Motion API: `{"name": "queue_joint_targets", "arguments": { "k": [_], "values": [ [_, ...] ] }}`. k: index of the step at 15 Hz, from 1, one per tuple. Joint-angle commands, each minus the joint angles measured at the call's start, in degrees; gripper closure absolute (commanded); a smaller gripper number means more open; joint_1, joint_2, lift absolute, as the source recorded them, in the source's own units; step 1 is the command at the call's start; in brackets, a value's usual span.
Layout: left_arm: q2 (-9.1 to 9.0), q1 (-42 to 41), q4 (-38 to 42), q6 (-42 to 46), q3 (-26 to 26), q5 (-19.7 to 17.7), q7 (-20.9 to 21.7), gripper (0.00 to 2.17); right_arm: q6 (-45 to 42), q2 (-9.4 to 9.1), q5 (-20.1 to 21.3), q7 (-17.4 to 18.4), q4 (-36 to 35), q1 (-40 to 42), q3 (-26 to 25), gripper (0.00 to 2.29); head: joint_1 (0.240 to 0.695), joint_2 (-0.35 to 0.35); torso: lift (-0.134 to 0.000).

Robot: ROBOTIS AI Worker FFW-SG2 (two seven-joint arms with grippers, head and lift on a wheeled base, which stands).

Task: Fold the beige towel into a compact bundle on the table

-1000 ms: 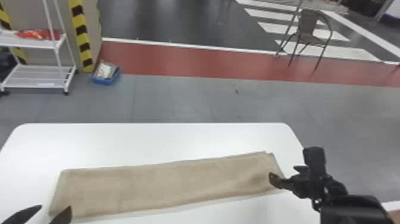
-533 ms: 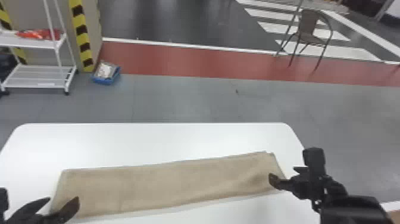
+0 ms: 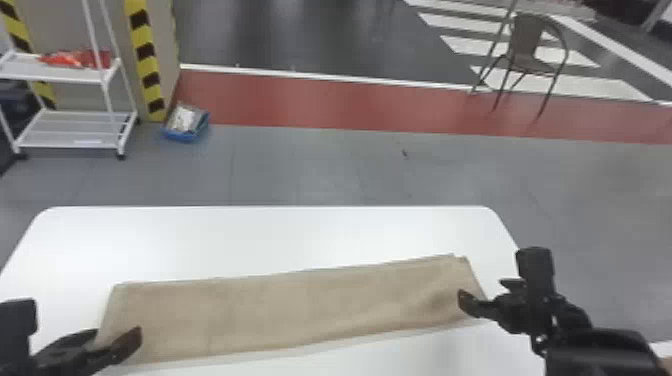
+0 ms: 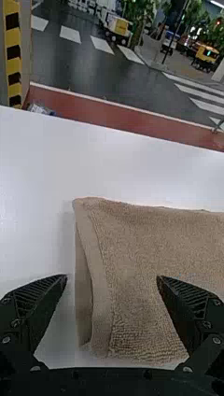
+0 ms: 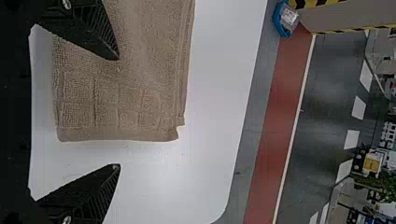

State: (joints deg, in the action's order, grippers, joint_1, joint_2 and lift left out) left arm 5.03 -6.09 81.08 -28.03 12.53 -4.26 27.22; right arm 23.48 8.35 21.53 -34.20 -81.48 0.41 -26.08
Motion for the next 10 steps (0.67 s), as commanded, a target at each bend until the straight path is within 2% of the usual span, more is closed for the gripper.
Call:
{"name": "queue_joint_targets", "arguments": {
  "k": [1,3,4,7,9,10],
  "values": [
    [0.07,1.08,-1.36,-0.94,0.12,0.31,-0.50,0.21,-0.67,0.00,0.00,0.01,0.80,-0.32,0.07,0.06,0.695,-0.216,0.000],
    [0.16,1.43,-2.06,-0.94,0.30,0.31,-0.68,0.22,-0.84,0.17,0.00,0.09,1.24,-0.67,0.07,0.06,0.695,-0.208,0.000],
    [0.16,1.43,-2.06,-0.94,0.39,0.39,-0.59,0.32,-0.84,0.17,0.00,0.09,1.32,-0.76,-0.02,0.06,0.695,-0.206,0.000],
    [0.51,2.31,-3.29,-0.94,0.48,1.54,0.90,0.94,-1.37,0.26,0.00,0.18,1.94,-1.02,-0.02,0.06,0.695,-0.204,0.000],
    [0.77,2.31,-3.47,-0.94,0.74,1.54,1.17,1.27,-1.37,0.26,0.00,0.27,2.20,-1.11,-0.02,0.06,0.695,-0.204,0.000],
    [0.86,2.22,-3.38,-0.94,0.92,1.54,1.26,1.52,-1.37,0.35,0.00,0.27,2.29,-1.11,-0.02,0.06,0.695,-0.203,0.000]
  ]
}}
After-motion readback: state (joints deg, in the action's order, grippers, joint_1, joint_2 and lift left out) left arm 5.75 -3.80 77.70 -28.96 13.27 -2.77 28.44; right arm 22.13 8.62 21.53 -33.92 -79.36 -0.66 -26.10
